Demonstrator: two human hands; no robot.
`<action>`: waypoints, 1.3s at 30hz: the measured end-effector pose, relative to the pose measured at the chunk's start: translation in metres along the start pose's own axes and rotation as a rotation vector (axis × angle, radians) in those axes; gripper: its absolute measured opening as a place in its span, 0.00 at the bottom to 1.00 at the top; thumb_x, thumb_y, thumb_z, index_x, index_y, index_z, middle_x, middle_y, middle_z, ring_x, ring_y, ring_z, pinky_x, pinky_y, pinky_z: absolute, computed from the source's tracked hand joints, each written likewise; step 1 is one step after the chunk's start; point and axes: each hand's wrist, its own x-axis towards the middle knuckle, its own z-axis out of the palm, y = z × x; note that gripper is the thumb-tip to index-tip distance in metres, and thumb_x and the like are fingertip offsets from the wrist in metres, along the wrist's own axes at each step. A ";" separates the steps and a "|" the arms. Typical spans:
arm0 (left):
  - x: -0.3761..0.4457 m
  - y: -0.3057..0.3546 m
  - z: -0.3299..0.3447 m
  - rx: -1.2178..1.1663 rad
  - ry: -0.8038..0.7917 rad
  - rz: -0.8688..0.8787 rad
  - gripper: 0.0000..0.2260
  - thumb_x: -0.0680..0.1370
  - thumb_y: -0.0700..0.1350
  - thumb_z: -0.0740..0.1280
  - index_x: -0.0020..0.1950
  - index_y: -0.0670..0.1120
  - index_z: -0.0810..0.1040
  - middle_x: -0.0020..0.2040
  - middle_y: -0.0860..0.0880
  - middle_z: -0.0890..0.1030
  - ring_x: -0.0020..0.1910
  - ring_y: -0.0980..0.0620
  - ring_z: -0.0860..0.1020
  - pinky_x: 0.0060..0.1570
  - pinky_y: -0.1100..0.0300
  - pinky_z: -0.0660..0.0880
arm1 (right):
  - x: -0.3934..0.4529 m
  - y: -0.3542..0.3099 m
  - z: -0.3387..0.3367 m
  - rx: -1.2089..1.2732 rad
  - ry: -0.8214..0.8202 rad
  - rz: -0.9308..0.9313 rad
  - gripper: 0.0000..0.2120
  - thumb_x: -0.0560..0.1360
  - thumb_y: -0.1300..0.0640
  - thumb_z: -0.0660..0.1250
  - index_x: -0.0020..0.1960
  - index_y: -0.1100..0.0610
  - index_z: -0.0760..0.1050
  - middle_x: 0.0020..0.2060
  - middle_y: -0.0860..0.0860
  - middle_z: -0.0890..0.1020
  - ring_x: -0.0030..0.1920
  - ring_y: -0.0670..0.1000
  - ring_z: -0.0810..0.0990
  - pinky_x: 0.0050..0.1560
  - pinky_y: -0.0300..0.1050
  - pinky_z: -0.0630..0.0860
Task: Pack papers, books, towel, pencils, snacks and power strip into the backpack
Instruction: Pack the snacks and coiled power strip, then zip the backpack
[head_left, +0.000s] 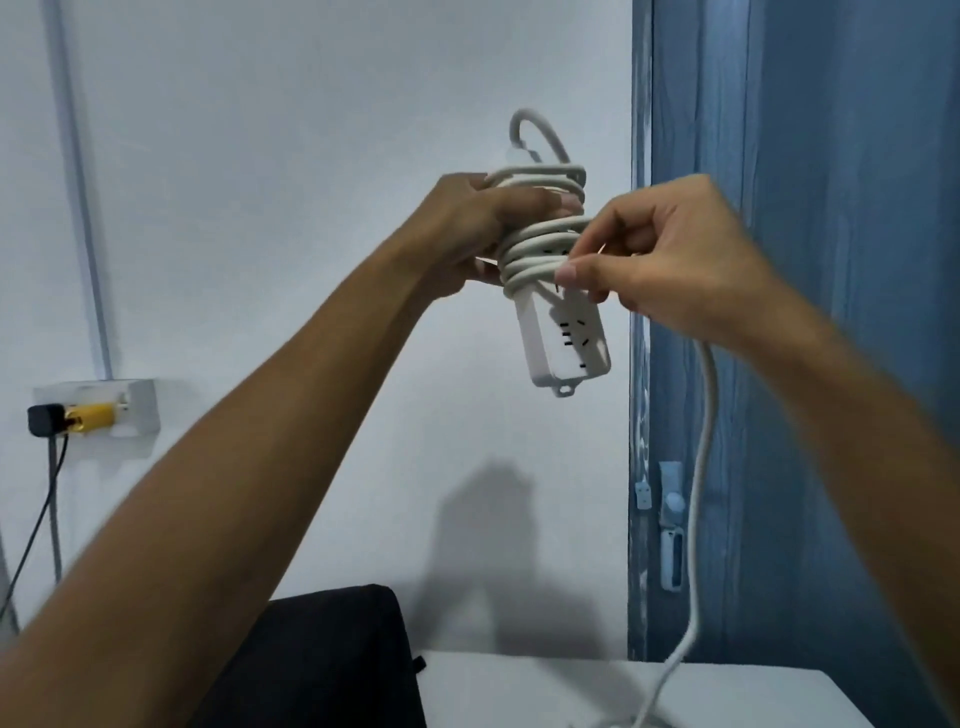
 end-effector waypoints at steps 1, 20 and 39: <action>-0.001 -0.006 0.000 -0.012 -0.006 -0.032 0.13 0.70 0.45 0.74 0.52 0.42 0.83 0.41 0.47 0.83 0.37 0.50 0.81 0.33 0.59 0.76 | -0.001 0.005 -0.001 0.028 -0.015 0.011 0.06 0.68 0.63 0.76 0.41 0.64 0.81 0.28 0.53 0.80 0.23 0.41 0.73 0.24 0.31 0.68; -0.064 -0.111 0.019 -0.948 0.154 -0.499 0.06 0.74 0.43 0.71 0.49 0.43 0.82 0.44 0.43 0.84 0.42 0.47 0.83 0.44 0.51 0.81 | -0.058 0.115 0.071 0.551 0.239 0.216 0.11 0.72 0.69 0.68 0.48 0.57 0.83 0.38 0.50 0.85 0.39 0.51 0.80 0.40 0.42 0.75; -0.073 -0.166 0.031 -0.138 0.621 0.089 0.17 0.65 0.46 0.80 0.50 0.44 0.80 0.44 0.49 0.84 0.44 0.50 0.83 0.48 0.50 0.81 | -0.095 0.082 0.146 0.505 -0.184 0.786 0.10 0.73 0.71 0.62 0.53 0.66 0.74 0.35 0.57 0.78 0.21 0.47 0.71 0.24 0.37 0.65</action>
